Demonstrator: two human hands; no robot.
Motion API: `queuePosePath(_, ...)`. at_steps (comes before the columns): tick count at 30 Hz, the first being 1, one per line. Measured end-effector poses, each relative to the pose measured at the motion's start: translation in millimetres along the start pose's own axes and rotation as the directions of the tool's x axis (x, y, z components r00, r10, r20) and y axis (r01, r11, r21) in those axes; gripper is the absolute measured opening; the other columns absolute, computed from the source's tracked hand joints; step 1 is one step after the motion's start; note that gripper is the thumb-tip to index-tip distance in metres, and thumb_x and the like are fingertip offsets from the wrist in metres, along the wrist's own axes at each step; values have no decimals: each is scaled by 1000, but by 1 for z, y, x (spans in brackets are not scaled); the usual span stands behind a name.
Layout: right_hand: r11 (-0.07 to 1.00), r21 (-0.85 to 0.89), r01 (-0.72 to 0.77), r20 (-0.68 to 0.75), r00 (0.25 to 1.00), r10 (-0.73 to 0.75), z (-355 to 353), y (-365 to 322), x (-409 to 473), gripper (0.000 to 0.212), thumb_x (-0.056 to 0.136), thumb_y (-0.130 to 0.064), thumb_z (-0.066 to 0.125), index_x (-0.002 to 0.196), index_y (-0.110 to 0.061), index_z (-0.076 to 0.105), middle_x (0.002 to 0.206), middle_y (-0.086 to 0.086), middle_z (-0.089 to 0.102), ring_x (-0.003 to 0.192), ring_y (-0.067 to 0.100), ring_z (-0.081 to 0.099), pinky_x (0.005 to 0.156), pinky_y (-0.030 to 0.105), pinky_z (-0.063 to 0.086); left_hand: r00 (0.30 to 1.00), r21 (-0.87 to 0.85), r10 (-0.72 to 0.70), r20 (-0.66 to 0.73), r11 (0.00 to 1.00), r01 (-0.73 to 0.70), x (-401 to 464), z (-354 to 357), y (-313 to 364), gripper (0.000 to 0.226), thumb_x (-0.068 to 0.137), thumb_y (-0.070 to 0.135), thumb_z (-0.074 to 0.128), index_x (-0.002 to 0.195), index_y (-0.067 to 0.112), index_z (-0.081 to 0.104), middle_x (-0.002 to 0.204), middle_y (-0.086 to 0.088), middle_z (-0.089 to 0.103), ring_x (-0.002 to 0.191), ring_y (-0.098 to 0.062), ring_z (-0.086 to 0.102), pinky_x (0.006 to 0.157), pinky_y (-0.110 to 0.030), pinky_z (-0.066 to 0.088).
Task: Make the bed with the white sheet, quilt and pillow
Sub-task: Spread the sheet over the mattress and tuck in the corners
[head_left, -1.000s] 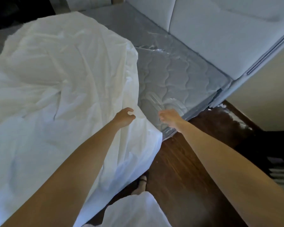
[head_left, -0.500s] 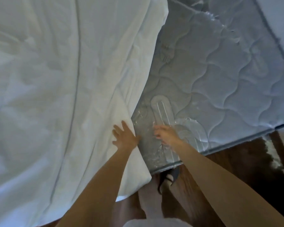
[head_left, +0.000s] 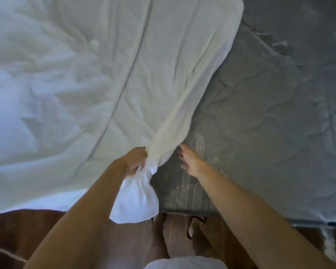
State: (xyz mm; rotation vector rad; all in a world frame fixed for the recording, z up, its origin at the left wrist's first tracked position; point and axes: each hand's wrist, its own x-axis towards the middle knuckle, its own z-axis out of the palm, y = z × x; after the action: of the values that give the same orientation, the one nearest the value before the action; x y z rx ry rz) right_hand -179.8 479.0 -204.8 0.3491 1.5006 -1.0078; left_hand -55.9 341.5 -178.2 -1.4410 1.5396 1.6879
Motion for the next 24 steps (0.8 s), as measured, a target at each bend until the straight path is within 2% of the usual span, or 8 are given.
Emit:
queuePosePath(3, 998, 53, 21, 416, 908, -41, 18, -11, -40, 34, 90, -46, 48, 100, -23, 71, 104, 3, 67, 102, 26, 56, 95, 46, 43, 997, -233, 70, 28, 971, -61, -40, 16, 18, 24, 86, -5, 33, 71, 8, 47, 69, -11, 39, 59, -21, 37, 57, -28, 33)
queuePosePath(6, 989, -75, 130, 495, 866, -76, 23, -23, -92, 28, 75, -25, 69, 51, -16, 58, 59, 0, 52, 61, 13, 51, 60, 22, 42, 976, -247, 217, -23, 945, -216, -77, 35, 45, 20, 76, -2, 43, 83, 7, 60, 78, -13, 57, 70, -24, 53, 70, -31, 43)
queuePosePath(10, 983, -21, 182, 341, 925, -164, 0, -23, -126, 35, 103, -5, 29, 74, -18, 43, 75, 2, 42, 54, -7, 57, 56, 11, 46, 885, 155, 458, -84, 883, -443, -110, 57, 61, 25, 90, 5, 47, 106, 8, 67, 96, -1, 67, 86, -16, 61, 76, -25, 46)
queuePosePath(13, 988, 93, 120, 326, 934, -144, -27, -7, -135, 40, 99, -43, 35, 85, -13, 58, 84, 3, 55, 68, 14, 57, 61, 26, 47, 812, 524, 570, -125, 733, -434, -126, 62, 66, 31, 93, 19, 51, 66, 6, 54, 66, -4, 53, 66, -19, 48, 60, -29, 33)
queuePosePath(15, 987, 150, 59, 365, 925, -110, -44, 7, -140, 68, 84, -76, 30, 92, -18, 63, 82, 2, 56, 65, 13, 47, 58, 26, 41, 784, 609, 597, -169, 689, -393, -138, 68, 68, 48, 95, 28, 52, 53, 12, 36, 53, -2, 39, 53, -17, 39, 56, -30, 29)
queuePosePath(17, 990, 123, 72, 412, 904, -117, -56, 16, -145, 83, 77, -86, 22, 105, -20, 64, 89, 0, 65, 75, 13, 53, 66, 27, 41, 777, 626, 616, -126, 657, -420, -152, 78, 76, 54, 98, 34, 47, 51, 13, 30, 50, -1, 34, 48, -13, 33, 52, -28, 27)
queuePosePath(21, 946, -33, 322, 293, 908, -299, -57, 17, -178, 49, 86, -50, 61, 125, -20, 57, 119, 0, 66, 116, 20, 58, 103, 38, 43, 798, 588, 597, -81, 675, -445, -172, 104, 84, 53, 100, 34, 41, 51, 14, 34, 53, -1, 37, 52, -13, 36, 52, -24, 28)
queuePosePath(24, 836, -303, 457, 147, 889, -433, -73, 9, -199, 31, 85, -36, 69, 109, -17, 61, 103, 0, 68, 98, 19, 64, 87, 33, 52, 761, 614, 613, -214, 690, -383, -174, 109, 78, 49, 99, 42, 40, 62, 10, 49, 65, -6, 53, 69, -27, 55, 63, -30, 37)
